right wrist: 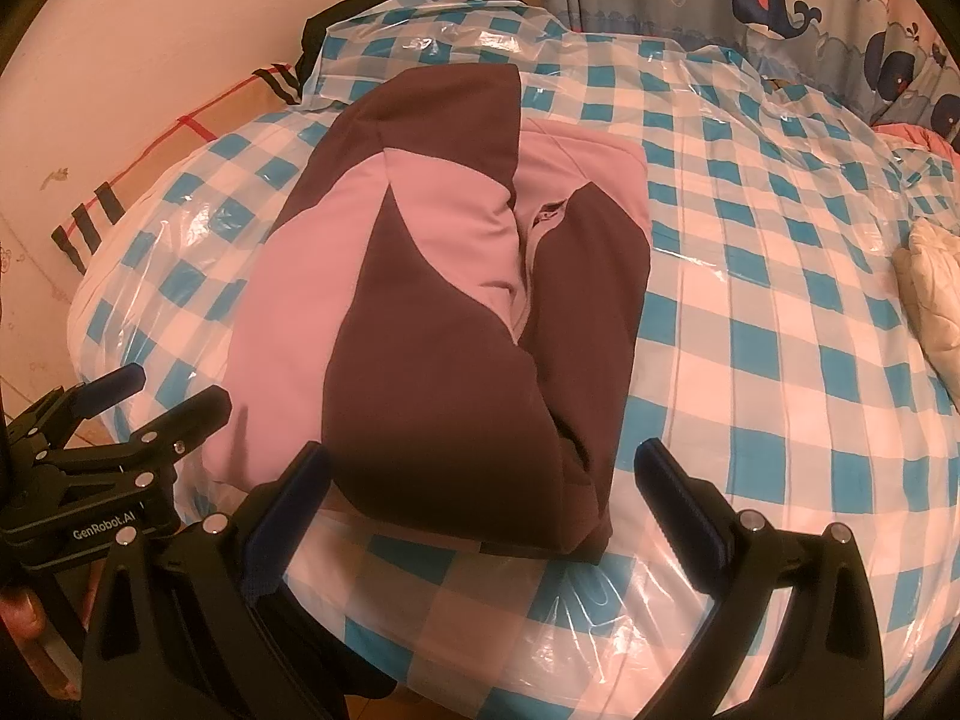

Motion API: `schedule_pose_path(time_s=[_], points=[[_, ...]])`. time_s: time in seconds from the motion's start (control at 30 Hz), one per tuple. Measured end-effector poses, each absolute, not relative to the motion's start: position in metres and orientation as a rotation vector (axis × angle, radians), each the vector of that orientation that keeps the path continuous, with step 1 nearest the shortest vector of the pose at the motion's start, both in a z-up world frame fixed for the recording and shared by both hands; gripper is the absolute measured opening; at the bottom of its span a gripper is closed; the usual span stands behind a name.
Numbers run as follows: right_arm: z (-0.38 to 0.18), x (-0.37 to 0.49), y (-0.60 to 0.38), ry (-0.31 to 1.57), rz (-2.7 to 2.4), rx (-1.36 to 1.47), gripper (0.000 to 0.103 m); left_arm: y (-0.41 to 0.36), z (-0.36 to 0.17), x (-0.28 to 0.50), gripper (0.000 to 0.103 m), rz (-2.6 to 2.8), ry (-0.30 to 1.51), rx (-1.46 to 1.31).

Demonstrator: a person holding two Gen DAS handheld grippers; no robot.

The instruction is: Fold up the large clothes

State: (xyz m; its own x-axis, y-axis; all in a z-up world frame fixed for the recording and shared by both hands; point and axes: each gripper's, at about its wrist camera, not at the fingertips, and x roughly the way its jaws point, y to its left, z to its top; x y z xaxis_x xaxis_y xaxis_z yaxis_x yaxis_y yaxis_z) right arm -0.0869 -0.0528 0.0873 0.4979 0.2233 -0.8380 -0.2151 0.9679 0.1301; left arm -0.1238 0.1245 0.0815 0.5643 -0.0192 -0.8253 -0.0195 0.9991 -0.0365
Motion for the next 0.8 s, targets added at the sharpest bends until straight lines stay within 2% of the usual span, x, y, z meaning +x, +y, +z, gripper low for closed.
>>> schedule_pose_path(time_s=[0.57, 0.67, 0.8], points=[[0.087, -0.085, -0.055, 1.020, 0.270, 0.014, 0.098, 0.128, 0.086, -0.123, 0.096, -0.008, 0.933, -0.066], [0.086, -0.090, -0.053, 1.020, 0.271, 0.018, 0.098, 0.129, 0.093, -0.135, 0.096, -0.053, 0.820, -0.095], [0.086, -0.090, -0.054, 1.017, 0.271, 0.025, 0.098, 0.120, 0.101, -0.140, 0.096, -0.011, 0.758, -0.031]])
